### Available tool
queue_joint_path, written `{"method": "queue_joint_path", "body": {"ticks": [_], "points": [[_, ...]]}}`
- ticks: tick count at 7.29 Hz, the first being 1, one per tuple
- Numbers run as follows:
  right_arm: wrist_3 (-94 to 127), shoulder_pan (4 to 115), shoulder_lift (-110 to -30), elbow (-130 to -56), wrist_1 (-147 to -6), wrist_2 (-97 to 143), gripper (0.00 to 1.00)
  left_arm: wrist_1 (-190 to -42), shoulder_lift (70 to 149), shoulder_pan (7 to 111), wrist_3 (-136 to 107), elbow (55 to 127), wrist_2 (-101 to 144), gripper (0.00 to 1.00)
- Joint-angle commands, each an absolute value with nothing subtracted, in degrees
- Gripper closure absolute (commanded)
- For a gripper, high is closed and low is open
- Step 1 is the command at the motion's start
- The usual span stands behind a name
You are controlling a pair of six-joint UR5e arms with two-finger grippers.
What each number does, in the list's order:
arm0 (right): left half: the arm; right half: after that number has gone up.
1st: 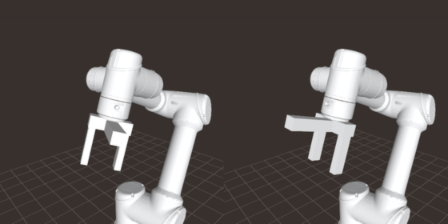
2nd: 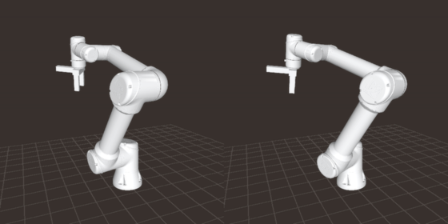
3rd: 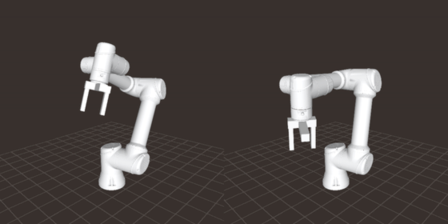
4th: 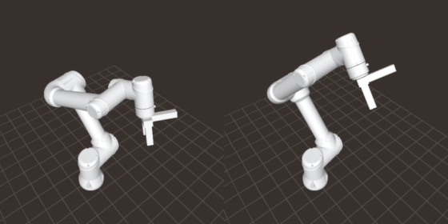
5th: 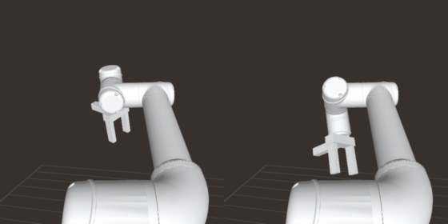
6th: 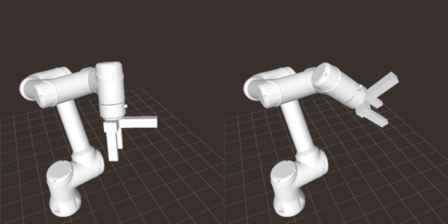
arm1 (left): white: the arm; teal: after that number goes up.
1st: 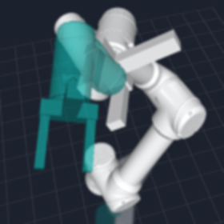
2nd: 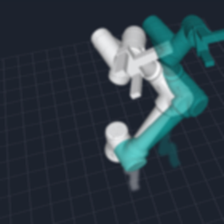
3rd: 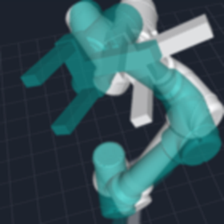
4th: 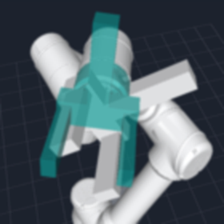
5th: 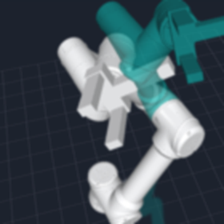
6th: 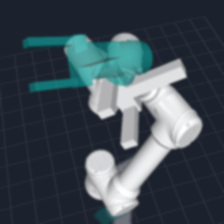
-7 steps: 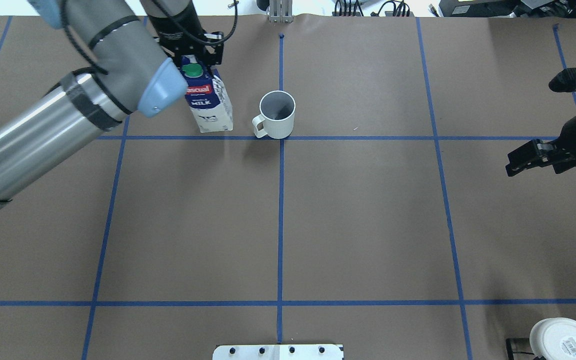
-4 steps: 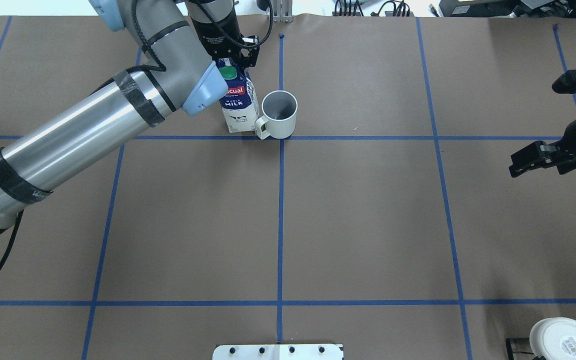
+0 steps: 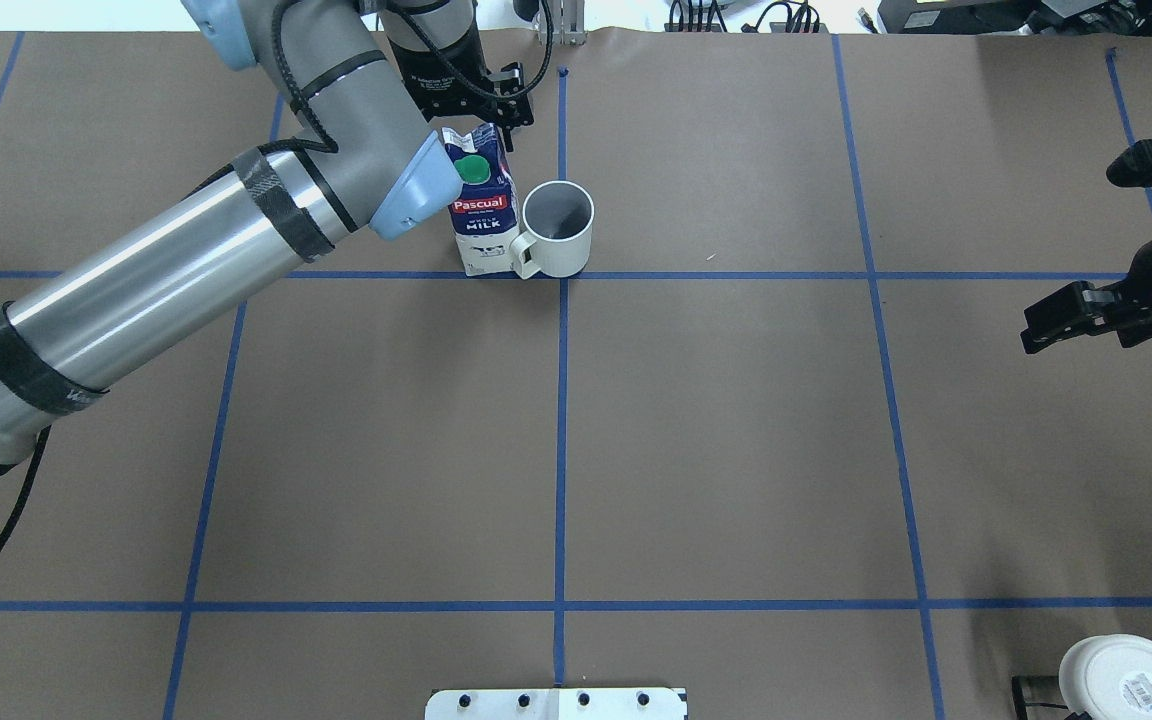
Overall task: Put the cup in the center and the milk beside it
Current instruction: 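Open the left gripper and lift it off the milk carton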
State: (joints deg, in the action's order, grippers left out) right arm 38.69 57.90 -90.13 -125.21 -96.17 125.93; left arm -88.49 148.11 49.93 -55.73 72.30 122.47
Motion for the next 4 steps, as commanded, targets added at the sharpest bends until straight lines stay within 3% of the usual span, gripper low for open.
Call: {"method": "queue_joint_path", "body": {"ticks": [1,2,3,4], "points": [[38.67,57.92,-89.91,-125.16,-96.24,125.95,0.00,-78.30,137.18,51.94,-56.16,95.99,123.48,0.02],[38.50,58.27,-90.09,-125.07,-96.24,125.95,0.00,-72.48,127.71,53.51,-56.60,111.81,123.23,0.02],[35.97,59.49,-90.87,-124.98,-96.41,126.12,0.00,-70.25,121.88,55.87,-55.73,119.37,123.05,0.02],[31.60,62.55,-92.10,-124.81,-96.50,127.08,0.00,-70.22,116.25,59.73,-53.81,122.23,122.96,0.02]]}}
